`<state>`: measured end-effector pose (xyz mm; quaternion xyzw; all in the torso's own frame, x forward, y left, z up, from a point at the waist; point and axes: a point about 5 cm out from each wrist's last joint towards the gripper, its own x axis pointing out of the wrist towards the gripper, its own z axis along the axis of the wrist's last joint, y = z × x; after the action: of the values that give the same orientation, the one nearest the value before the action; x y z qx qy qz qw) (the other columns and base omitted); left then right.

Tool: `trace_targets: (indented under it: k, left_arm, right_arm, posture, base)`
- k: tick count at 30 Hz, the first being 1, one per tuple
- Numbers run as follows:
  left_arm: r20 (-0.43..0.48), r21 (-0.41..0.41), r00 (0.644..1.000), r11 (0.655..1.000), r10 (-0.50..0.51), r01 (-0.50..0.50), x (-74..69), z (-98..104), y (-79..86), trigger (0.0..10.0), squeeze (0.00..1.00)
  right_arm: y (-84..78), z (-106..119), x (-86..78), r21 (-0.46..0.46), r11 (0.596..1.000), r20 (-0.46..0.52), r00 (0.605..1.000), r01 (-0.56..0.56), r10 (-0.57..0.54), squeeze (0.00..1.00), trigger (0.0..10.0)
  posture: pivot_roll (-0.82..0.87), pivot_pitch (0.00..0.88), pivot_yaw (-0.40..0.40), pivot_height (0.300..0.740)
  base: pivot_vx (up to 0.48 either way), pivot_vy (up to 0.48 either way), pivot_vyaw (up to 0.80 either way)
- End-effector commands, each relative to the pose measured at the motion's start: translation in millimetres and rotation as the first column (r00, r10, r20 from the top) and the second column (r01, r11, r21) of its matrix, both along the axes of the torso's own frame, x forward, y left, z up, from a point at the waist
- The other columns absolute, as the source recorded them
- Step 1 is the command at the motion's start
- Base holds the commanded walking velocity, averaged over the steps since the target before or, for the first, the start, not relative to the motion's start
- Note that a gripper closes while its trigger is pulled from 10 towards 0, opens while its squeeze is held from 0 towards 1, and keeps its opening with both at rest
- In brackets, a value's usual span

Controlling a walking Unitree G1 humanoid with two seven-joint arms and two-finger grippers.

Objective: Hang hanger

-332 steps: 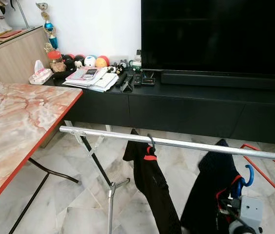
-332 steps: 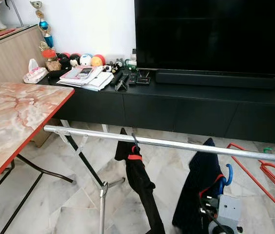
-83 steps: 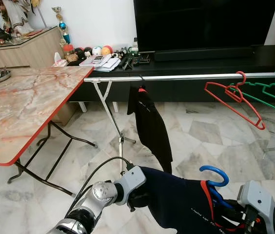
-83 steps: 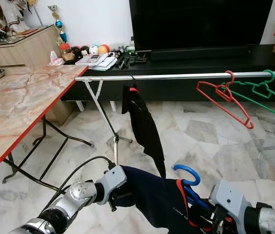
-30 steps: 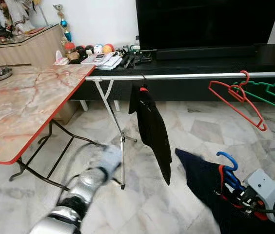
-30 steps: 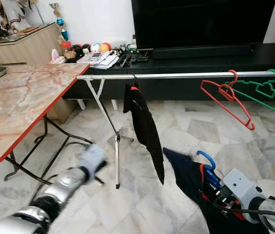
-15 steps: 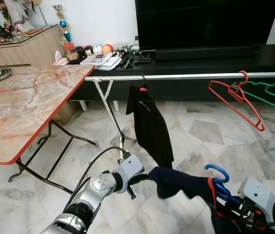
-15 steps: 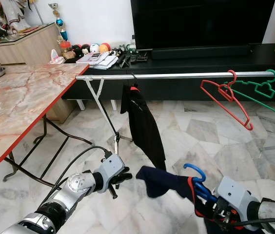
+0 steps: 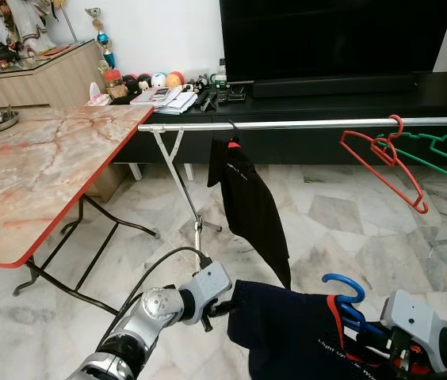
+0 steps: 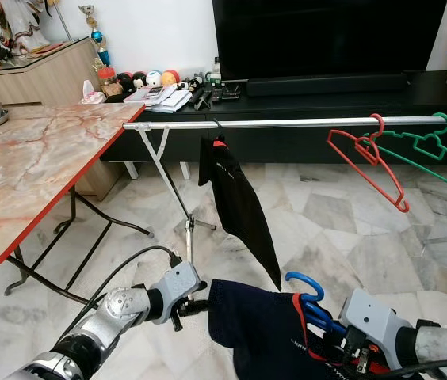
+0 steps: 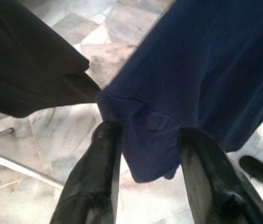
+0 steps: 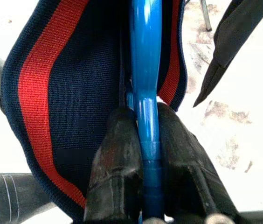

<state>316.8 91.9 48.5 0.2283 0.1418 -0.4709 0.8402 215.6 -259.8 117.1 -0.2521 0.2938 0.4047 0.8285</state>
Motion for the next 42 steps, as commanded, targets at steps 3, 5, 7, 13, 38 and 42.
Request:
trace_targets:
  k: [3, 5, 7, 13, 38, 42]
  left_arm:
    - [-0.004, 0.040, 1.000, 0.999, 0.019, -0.019, -1.1, -4.5, 8.4, 10.0, 1.00]
    - [0.006, 0.045, 0.999, 0.998, 0.044, -0.044, 1.1, -3.7, 7.8, 10.0, 1.00]
    - [0.004, 0.043, 0.999, 0.998, 0.037, -0.037, 1.0, -3.6, 6.8, 10.0, 1.00]
    - [0.034, 0.049, 0.997, 0.996, 0.071, -0.073, 4.6, -1.3, 3.9, 10.0, 0.00]
    - [0.025, 0.016, 0.998, 0.998, 0.053, -0.053, -0.4, -5.2, -13.0, 0.0, 0.00]
    - [0.031, -0.001, 0.998, 0.999, 0.054, -0.054, -0.8, -4.4, -15.2, 0.0, 0.00]
  right_arm:
    - [8.0, 13.4, 0.1, 0.036, 0.999, 0.048, 0.998, -0.033, 0.031, 0.00, 10.0]
    - [9.8, 14.3, -1.4, 0.049, 0.998, 0.053, 0.998, -0.036, 0.033, 0.00, 10.0]
    - [10.8, 14.8, -1.8, 0.054, 0.998, 0.053, 0.998, -0.037, 0.034, 0.00, 10.0]
    - [13.7, 18.2, -2.0, 0.063, 0.997, 0.063, 0.997, -0.043, 0.039, 0.00, 10.0]
    - [22.2, 27.2, -5.8, 0.145, 0.987, 0.105, 0.993, -0.063, 0.048, 0.00, 10.0]
    - [23.0, 26.8, -5.2, 0.154, 0.986, 0.104, 0.993, -0.065, 0.050, 0.00, 10.0]
  posture:
    - [-0.08, 0.000, 0.127, 0.740]
    - [-0.08, 0.000, 0.130, 0.740]
    - [-0.08, 0.000, 0.131, 0.740]
    - [-0.08, 0.000, 0.139, 0.740]
    - [-0.10, 0.000, 0.159, 0.740]
    - [-0.11, 0.000, 0.155, 0.740]
  base:
    - [0.000, 0.000, 0.00]
    - [0.000, 0.000, 0.00]
    - [0.000, 0.000, 0.00]
    - [0.000, 0.000, 0.00]
    - [0.000, 0.000, 0.00]
    - [0.000, 0.000, 0.00]
